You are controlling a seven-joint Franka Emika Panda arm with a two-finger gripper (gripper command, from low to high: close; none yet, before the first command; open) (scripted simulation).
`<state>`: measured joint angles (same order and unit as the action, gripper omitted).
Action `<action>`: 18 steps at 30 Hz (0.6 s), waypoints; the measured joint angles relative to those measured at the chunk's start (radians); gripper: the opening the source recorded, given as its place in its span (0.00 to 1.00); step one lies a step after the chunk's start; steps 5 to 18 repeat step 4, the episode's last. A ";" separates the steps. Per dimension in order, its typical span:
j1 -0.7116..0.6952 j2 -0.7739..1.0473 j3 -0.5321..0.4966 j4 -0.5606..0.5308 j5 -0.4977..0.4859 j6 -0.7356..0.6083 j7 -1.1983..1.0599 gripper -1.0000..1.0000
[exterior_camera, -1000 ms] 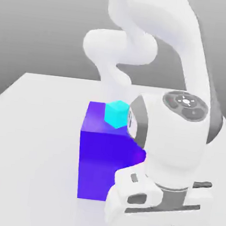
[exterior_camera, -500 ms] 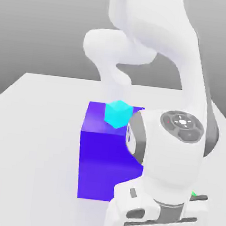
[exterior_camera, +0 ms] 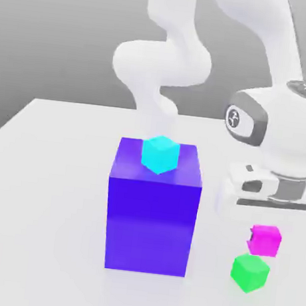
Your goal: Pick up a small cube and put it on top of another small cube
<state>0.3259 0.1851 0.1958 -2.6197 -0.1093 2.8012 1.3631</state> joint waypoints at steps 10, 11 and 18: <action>0.006 0.020 -0.008 0.001 -0.012 0.018 0.009 1.00; 0.006 0.020 -0.008 0.001 -0.012 0.018 0.009 1.00; 0.006 0.020 -0.008 0.001 -0.012 0.018 0.009 1.00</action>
